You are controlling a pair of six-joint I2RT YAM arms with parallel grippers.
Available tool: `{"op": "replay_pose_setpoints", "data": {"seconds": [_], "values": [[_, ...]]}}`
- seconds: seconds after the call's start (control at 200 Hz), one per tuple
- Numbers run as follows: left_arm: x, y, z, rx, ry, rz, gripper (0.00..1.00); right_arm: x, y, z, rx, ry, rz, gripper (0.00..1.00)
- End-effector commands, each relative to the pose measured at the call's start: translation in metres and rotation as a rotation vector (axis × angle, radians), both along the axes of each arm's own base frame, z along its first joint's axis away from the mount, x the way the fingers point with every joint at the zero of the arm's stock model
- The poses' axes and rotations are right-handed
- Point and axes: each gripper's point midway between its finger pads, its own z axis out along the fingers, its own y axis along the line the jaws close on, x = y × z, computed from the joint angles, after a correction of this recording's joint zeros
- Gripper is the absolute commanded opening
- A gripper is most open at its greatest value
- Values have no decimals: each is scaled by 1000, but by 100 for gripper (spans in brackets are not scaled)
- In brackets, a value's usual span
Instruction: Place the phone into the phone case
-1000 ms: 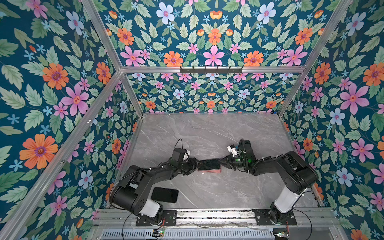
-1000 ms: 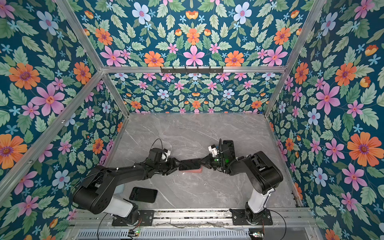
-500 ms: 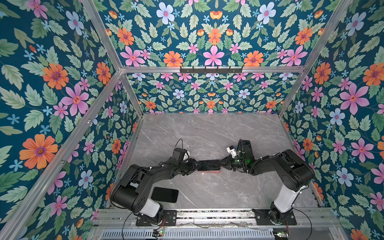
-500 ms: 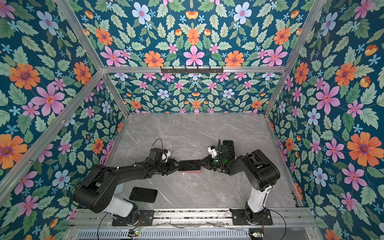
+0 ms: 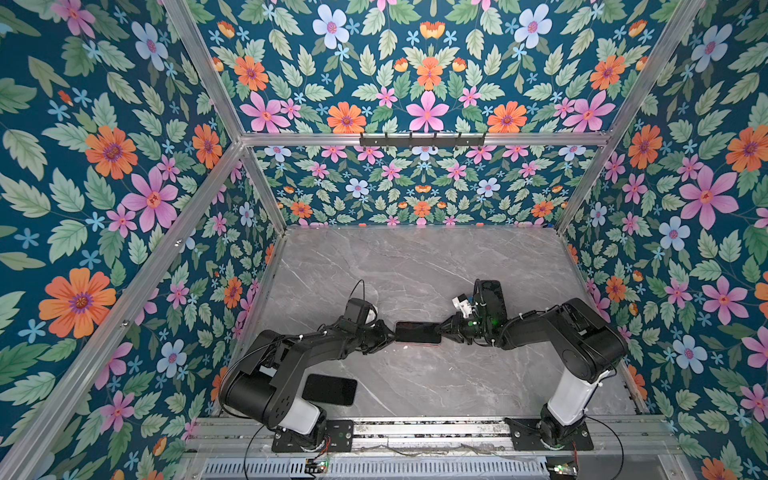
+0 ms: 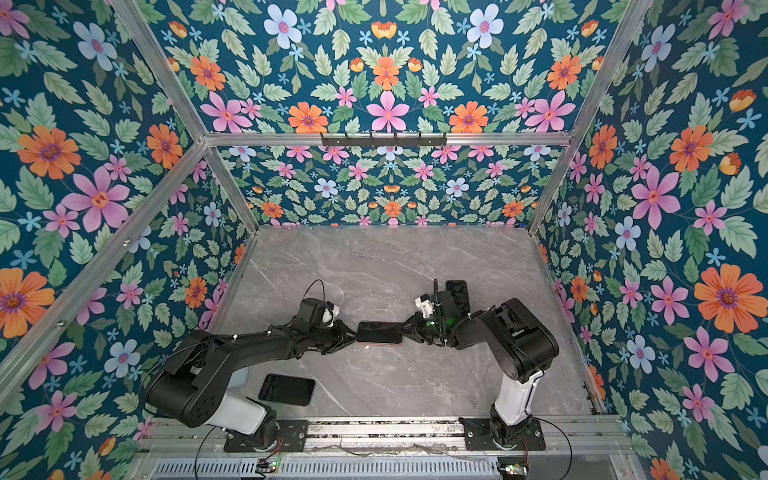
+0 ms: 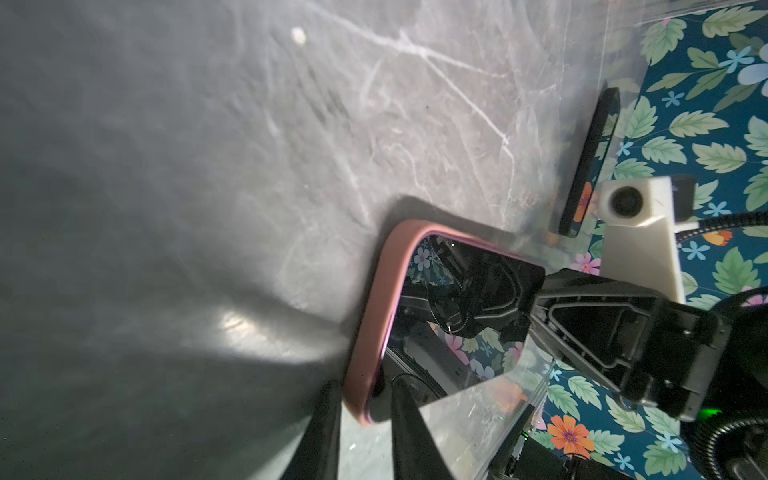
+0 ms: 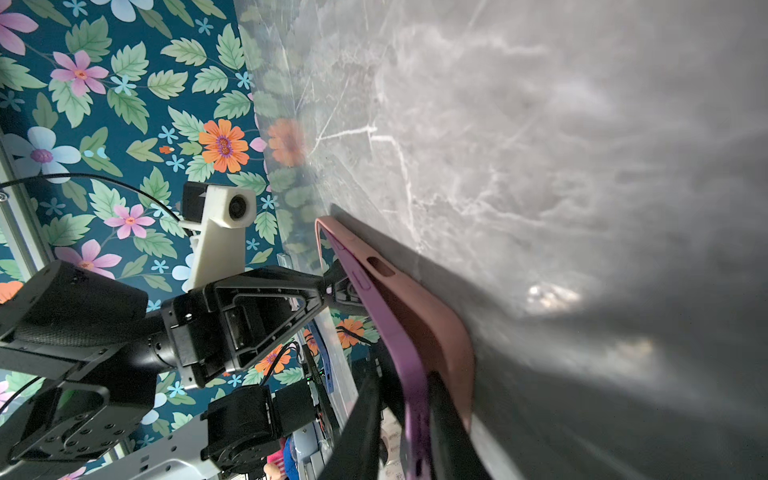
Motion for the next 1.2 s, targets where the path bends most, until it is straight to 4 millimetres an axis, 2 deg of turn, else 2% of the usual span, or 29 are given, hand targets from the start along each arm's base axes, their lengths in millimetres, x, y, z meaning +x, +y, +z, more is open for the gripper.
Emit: {"op": "replay_pose_setpoints", "data": {"seconds": [0.0, 0.455, 0.56, 0.58, 0.74, 0.85, 1.015, 1.195], "values": [[-2, 5, -4, 31, 3, -7, 18, -2, -2, -4, -26, 13, -4, 23], [-3, 6, -8, 39, 10, -10, 13, -6, -6, 3, -95, 25, -15, 32], [-3, 7, -7, 49, 8, -13, 13, -10, -14, 0, -176, 43, -25, 36], [-3, 8, -7, 52, 9, -13, 14, -8, -15, 10, -181, 16, -30, 37], [-2, 10, -5, 72, -1, -18, 15, -14, -27, 10, -313, 18, -40, 44], [1, 9, 1, 80, -19, -34, 20, -19, -27, 11, -375, 11, -24, 44], [7, 2, 11, 55, -59, -69, 39, -26, -25, 10, -438, 12, -2, 41], [11, -4, 9, 34, -58, -82, 42, -30, -15, 7, -445, 15, 23, 38]]}}
